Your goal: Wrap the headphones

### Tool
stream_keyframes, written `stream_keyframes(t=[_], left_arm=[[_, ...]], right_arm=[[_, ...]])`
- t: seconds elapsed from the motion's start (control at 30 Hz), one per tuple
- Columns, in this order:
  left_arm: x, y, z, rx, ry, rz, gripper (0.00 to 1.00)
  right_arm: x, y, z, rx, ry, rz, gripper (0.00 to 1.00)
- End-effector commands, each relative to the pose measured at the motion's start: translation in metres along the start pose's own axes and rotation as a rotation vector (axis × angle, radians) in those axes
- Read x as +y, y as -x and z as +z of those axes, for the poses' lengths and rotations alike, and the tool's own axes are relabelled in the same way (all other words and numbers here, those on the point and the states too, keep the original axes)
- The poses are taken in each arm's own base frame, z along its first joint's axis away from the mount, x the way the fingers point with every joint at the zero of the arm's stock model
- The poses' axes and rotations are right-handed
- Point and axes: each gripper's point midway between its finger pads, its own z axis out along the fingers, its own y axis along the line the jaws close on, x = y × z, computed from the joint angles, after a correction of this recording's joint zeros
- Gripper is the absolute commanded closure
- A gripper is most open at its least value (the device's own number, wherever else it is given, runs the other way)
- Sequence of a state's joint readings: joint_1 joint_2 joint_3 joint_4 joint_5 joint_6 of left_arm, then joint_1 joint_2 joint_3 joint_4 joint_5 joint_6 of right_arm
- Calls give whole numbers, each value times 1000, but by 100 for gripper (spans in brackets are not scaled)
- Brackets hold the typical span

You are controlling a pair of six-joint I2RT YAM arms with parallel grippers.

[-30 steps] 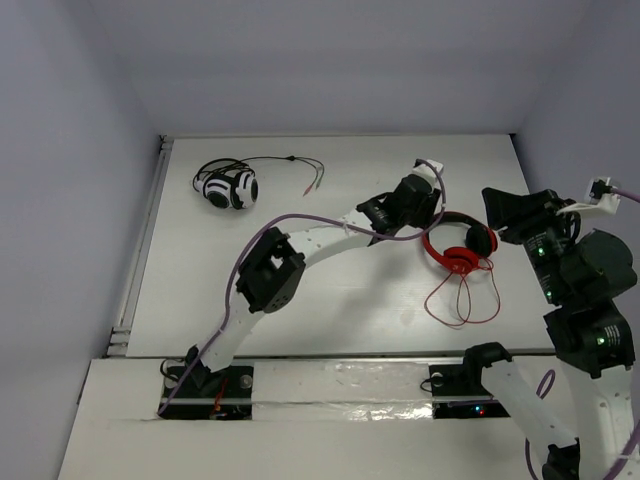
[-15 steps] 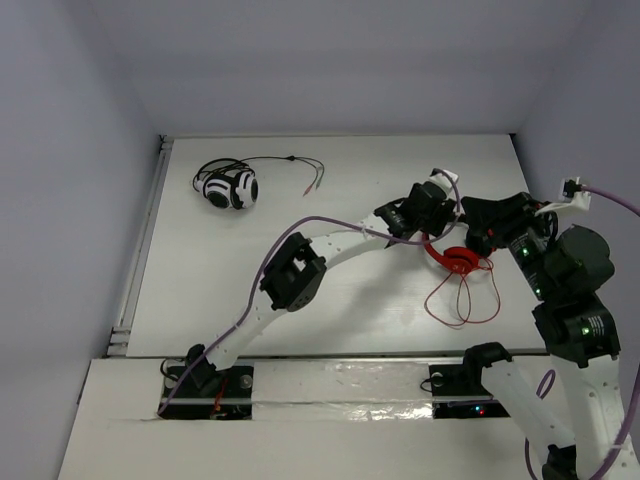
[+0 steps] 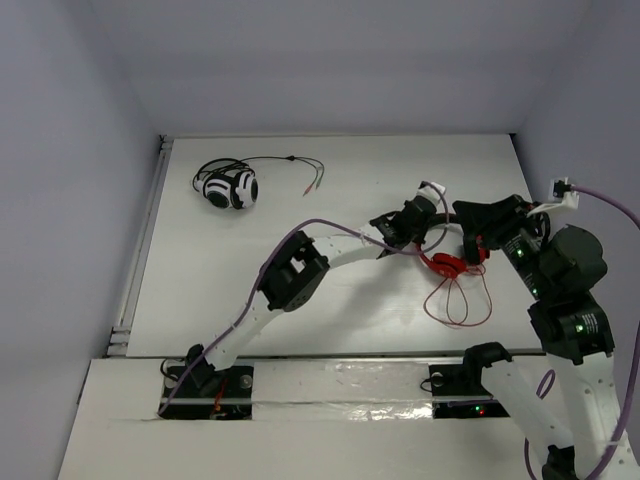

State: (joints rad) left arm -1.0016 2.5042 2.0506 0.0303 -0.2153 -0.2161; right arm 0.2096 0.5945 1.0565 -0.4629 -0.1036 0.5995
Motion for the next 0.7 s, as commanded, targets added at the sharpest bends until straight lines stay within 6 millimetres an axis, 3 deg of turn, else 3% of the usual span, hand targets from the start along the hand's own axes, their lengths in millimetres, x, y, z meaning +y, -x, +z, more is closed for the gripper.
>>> stream_keyframes(t=[0.0, 0.07, 0.1, 0.13, 0.17, 0.2, 0.27, 0.3, 0.47, 0.5, 0.57, 0.6, 0.67], left_arm=[[13, -3, -40, 15, 49, -38, 100], [14, 8, -61, -22, 64, -95, 100], [17, -13, -67, 15, 83, -92, 100], [25, -11, -73, 0, 120, -117, 100], [20, -2, -85, -23, 115, -128, 100], [19, -12, -90, -9, 120, -121, 99], [21, -10, -95, -7, 129, -128, 87], [15, -9, -96, -6, 119, -125, 73], [13, -14, -87, 21, 121, -89, 51], [9, -6, -85, 8, 108, -85, 47], [9, -13, -77, 38, 111, -41, 46], [6, 0, -75, 17, 111, -39, 46], [9, -10, -67, 42, 125, 7, 45]], right_arm=[[11, 8, -3, -34, 53, -4, 45], [10, 6, -3, -23, 53, -6, 45], [11, 4, -3, -18, 58, -6, 45], [11, 4, -3, -22, 65, -7, 45], [10, 1, -2, -14, 65, -6, 45], [10, 0, -2, -8, 68, -9, 45], [10, -2, -1, -5, 70, -7, 45], [9, -3, -1, -1, 72, -7, 45], [9, -4, -3, 2, 72, -19, 45], [9, -5, -3, 3, 71, -20, 45], [7, -6, -3, 5, 69, -20, 45], [7, -7, -3, 6, 71, -20, 45], [7, -8, -2, 8, 71, -20, 45]])
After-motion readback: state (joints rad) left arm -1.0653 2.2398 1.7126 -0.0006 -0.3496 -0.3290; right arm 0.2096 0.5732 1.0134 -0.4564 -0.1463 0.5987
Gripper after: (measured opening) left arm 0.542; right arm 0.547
